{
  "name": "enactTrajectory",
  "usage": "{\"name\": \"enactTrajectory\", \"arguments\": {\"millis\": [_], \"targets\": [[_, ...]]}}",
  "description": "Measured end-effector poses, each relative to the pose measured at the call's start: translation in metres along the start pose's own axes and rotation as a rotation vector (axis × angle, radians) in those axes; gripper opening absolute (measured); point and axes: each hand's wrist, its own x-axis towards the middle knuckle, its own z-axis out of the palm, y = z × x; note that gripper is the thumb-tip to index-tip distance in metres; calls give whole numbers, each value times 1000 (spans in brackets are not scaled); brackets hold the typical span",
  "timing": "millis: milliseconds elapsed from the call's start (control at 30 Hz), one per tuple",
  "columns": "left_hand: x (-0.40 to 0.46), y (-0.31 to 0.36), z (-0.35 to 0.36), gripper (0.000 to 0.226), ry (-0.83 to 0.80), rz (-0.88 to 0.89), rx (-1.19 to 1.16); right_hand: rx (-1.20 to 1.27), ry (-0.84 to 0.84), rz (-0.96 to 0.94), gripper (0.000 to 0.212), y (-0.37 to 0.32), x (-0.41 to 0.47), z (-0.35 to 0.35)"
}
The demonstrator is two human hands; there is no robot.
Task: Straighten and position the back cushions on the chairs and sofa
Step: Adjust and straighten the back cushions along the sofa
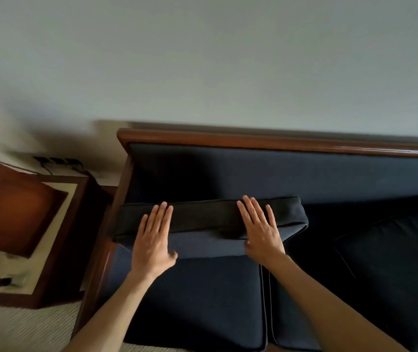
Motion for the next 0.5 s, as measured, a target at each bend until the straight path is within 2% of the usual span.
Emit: {"name": "enactTrajectory", "arguments": {"millis": [133, 233, 300, 367, 400, 500], "targets": [[-5, -53, -16, 130, -36, -164, 49, 2, -62, -12, 111, -9, 9, -7], [16, -12, -29, 124, -37, -346, -52, -5, -109, 65, 120, -20, 8, -10], [34, 41, -27, 122, -28, -177, -133, 13, -117, 91, 123, -19, 7, -10], [41, 93, -15, 123, -102, 79, -171, 30, -132, 69, 124, -11, 6, -9], [42, 107, -9, 123, -133, 153, -136, 34, -135, 58, 123, -6, 5, -9], [38, 86, 4, 127, -57, 152, -5, 49, -99, 29, 121, 11, 3, -8]]}}
